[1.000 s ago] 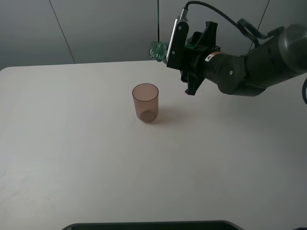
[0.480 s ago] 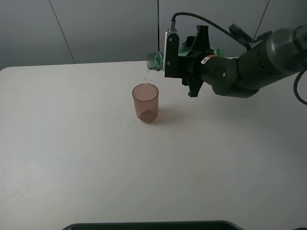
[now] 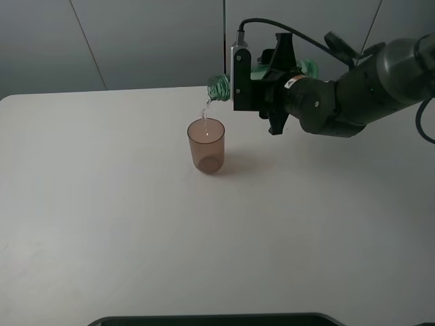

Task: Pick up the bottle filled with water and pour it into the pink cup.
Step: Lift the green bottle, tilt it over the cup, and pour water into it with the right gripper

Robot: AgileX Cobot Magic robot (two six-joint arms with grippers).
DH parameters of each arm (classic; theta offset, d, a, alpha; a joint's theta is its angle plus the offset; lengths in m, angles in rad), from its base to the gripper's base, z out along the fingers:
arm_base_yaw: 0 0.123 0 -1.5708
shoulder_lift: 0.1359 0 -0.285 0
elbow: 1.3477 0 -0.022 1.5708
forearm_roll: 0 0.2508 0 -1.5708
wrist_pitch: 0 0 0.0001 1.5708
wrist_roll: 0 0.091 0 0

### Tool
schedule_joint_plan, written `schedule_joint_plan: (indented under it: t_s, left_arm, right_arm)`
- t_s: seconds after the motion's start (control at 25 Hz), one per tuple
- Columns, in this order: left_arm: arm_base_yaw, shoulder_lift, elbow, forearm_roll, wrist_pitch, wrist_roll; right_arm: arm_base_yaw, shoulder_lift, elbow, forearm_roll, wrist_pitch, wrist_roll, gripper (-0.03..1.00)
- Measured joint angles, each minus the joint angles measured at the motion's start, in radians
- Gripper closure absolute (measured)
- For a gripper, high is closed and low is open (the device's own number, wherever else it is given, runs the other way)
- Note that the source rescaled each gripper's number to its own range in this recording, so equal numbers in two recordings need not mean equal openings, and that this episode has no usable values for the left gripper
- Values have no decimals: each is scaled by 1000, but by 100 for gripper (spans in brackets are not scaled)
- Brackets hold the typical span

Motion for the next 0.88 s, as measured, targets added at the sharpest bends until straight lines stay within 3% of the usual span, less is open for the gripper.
schedule_joint_plan:
  t_s: [0.88]
  left_arm:
    - [0,0,0,0,0,0]
  right_arm:
    - [0,0,-1,57,-5,-156,97]
